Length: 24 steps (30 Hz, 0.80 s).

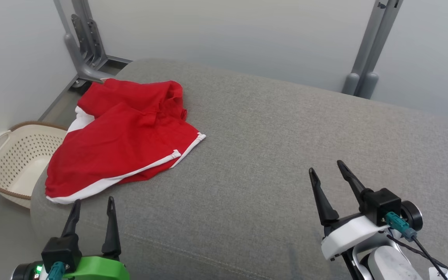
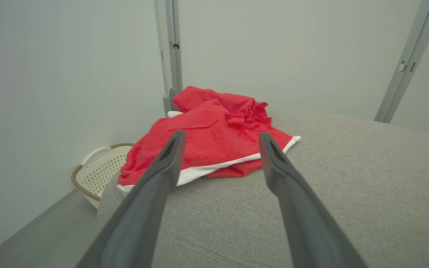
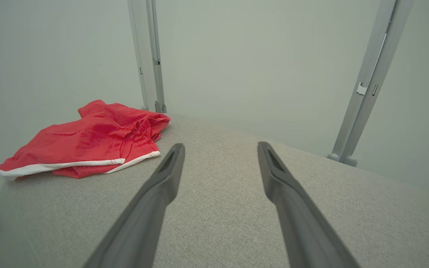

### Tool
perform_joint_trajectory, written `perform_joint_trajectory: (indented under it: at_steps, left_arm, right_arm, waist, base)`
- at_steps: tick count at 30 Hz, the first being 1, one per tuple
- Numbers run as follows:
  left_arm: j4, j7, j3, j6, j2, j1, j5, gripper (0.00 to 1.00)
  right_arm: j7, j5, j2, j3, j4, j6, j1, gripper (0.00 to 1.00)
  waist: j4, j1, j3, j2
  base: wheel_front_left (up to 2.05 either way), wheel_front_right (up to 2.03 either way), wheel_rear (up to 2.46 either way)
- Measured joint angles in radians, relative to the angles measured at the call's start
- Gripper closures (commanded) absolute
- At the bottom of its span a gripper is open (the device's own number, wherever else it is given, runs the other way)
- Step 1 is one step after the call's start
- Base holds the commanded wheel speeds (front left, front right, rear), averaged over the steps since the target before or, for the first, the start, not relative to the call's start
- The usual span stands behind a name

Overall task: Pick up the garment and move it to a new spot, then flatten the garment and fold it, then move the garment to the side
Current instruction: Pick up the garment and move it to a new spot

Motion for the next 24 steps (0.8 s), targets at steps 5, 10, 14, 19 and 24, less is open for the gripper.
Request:
perform_joint_trajectory:
  at_steps: [5, 10, 14, 19, 24]
  left_arm:
    - [-0.009, 0.000, 0.036, 0.008, 0.002, 0.016, 0.000, 0.00]
    - [-0.010, 0.000, 0.043, 0.008, 0.003, 0.024, -0.003, 0.00]
    - [-0.005, 0.000, 0.044, 0.008, 0.003, 0.024, -0.004, 0.00]
    - [0.027, 0.000, 0.036, 0.008, 0.006, 0.010, 0.004, 0.00]
    - [0.097, 0.000, 0.022, 0.001, 0.035, -0.068, 0.022, 0.00]
  right_arm:
    - [0.000, 0.000, 0.009, 0.026, 0.008, 0.010, 0.000, 0.00]
    - [0.000, 0.000, 0.010, 0.027, 0.016, 0.016, 0.000, 0.00]
    - [0.000, -0.002, 0.010, 0.026, 0.021, 0.016, 0.000, 0.00]
    - [0.000, -0.005, 0.009, 0.018, 0.025, 0.016, -0.001, 0.00]
    - [0.000, -0.010, -0.001, 0.013, 0.026, 0.016, -0.001, 0.00]
  waist:
    - [0.041, 0.0000, -0.010, 0.0000]
    - [0.032, 0.0000, -0.007, 0.0000]
    - [0.017, 0.0000, 0.001, 0.0000]
    - [-0.004, 0.0000, 0.015, 0.0000]
    - [-0.023, 0.0000, 0.031, 0.0000]
  base:
    - [0.00, 0.00, 0.00]
    - [0.00, 0.00, 0.00]
    - [0.00, 0.00, 0.00]
    - [0.00, 0.00, 0.00]
    - [0.00, 0.00, 0.00]
